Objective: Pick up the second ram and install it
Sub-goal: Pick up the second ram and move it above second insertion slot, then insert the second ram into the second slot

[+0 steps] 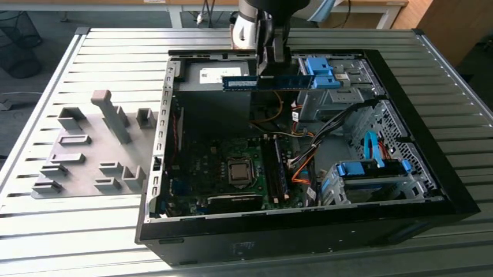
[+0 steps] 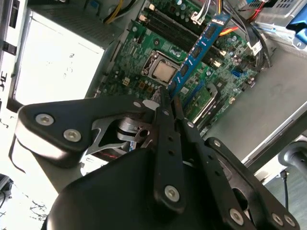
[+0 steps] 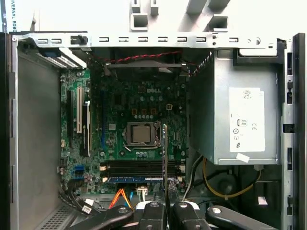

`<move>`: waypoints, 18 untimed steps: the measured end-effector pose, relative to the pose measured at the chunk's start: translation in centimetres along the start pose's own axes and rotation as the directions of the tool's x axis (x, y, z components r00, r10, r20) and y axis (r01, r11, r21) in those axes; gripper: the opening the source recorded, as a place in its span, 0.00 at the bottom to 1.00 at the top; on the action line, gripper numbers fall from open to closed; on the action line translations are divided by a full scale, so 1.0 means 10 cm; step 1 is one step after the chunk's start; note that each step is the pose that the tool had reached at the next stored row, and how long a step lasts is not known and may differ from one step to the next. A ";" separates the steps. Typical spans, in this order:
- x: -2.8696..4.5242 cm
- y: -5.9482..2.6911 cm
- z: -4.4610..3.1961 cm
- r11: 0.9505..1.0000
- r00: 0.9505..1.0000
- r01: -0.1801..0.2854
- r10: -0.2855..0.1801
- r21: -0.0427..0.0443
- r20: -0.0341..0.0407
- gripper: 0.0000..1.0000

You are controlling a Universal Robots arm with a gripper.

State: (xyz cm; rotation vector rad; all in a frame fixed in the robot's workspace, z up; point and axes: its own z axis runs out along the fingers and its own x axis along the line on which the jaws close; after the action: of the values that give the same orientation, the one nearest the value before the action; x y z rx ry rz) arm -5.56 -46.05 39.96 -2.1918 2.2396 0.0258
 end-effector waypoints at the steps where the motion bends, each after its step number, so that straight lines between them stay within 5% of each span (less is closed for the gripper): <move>1: 0.000 0.000 0.000 1.000 1.000 0.000 0.000 0.000 0.000 0.14; 18: 0.001 0.000 0.000 1.000 1.000 -0.003 0.003 0.000 0.000 0.14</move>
State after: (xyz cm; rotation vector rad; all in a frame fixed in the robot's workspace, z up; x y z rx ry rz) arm -5.56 -46.05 39.95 -2.1886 2.2431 0.0254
